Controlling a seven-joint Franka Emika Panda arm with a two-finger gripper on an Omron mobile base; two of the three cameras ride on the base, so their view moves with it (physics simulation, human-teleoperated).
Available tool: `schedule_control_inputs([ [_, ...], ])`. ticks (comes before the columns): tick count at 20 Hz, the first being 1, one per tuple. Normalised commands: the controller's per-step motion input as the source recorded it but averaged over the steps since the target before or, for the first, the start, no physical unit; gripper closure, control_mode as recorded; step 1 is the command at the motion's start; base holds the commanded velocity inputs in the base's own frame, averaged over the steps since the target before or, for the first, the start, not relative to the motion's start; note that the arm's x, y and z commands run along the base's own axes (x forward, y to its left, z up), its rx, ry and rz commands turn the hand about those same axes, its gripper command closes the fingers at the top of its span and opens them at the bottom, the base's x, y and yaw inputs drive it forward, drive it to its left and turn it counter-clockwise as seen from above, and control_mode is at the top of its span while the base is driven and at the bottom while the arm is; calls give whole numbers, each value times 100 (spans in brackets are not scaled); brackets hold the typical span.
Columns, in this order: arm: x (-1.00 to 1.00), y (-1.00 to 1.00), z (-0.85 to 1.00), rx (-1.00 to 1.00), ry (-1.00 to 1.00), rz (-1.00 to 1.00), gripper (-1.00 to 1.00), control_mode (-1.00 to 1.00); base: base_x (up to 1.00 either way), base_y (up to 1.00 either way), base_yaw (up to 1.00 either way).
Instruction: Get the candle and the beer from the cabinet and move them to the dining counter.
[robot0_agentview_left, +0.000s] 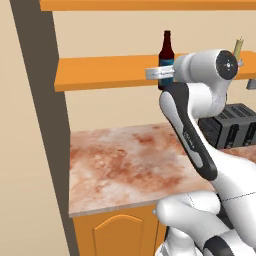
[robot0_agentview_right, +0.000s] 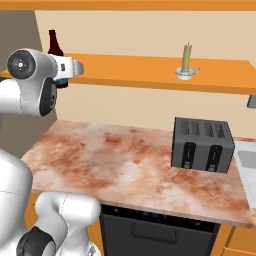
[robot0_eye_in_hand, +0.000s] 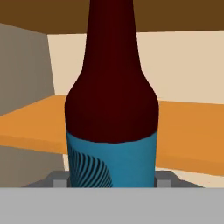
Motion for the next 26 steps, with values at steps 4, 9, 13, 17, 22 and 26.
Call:
schedule_control_inputs([
  [4, -61, -28, -19, 0, 1, -2, 100, -100, 0, 0, 0],
  [9, -58, -25, -29, 0, 0, -5, 100, -100, 0, 0, 0],
  [13, -48, -15, -32, 0, 0, -6, 100, -100, 0, 0, 0],
  [17, -30, -12, -34, 0, 0, -5, 100, -100, 0, 0, 0],
  [22, -18, -9, -32, 0, 1, -4, 100, -100, 0, 0, 0],
  [26, -5, -1, -25, 0, 0, -2, 100, -100, 0, 0, 0],
])
